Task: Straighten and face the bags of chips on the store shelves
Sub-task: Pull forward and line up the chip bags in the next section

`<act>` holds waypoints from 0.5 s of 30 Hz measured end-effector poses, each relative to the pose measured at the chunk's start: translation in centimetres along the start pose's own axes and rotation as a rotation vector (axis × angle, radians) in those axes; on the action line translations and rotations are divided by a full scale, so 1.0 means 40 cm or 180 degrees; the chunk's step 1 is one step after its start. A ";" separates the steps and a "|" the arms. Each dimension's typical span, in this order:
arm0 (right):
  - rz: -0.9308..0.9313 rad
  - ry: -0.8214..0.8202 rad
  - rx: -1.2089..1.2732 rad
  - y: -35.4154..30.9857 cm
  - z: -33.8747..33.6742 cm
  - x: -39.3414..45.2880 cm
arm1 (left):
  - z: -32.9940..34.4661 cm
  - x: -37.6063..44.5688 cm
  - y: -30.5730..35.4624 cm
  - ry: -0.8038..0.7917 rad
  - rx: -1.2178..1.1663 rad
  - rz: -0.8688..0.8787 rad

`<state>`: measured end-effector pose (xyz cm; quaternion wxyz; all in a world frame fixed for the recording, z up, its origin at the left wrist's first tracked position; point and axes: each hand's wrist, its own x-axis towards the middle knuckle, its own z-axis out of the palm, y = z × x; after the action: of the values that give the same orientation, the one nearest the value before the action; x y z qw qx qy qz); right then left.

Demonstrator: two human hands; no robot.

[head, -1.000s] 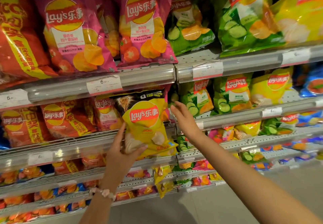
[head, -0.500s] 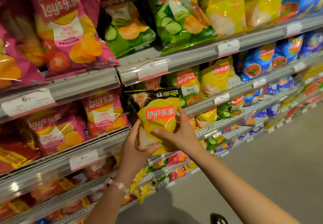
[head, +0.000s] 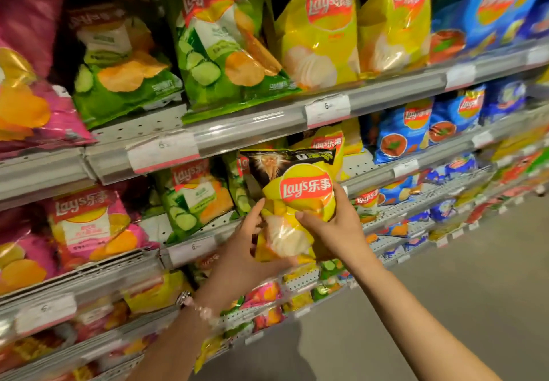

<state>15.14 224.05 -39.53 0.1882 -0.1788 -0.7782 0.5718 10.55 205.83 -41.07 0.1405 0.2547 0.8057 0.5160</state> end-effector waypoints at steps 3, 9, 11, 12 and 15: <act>0.0033 0.0077 -0.0017 0.035 -0.108 0.061 | 0.042 0.068 0.044 0.0645 0.0531 0.0153; 0.0129 0.0365 -0.0222 0.105 -0.285 0.220 | 0.136 0.227 0.029 0.1619 0.2479 0.0396; 0.0077 0.0393 -0.0375 0.116 -0.323 0.271 | 0.176 0.266 0.023 0.1526 0.2831 0.0230; 0.0033 0.0366 -0.0411 0.118 -0.339 0.295 | 0.193 0.284 0.019 0.1527 0.2953 0.0173; -0.0233 0.0320 -0.0479 0.122 -0.377 0.356 | 0.223 0.334 -0.003 0.1676 0.3473 0.0000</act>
<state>10.63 244.87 -38.81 0.2339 -0.1925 -0.8145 0.4948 3.77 219.99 -44.53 -0.2145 0.1539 0.9617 0.0741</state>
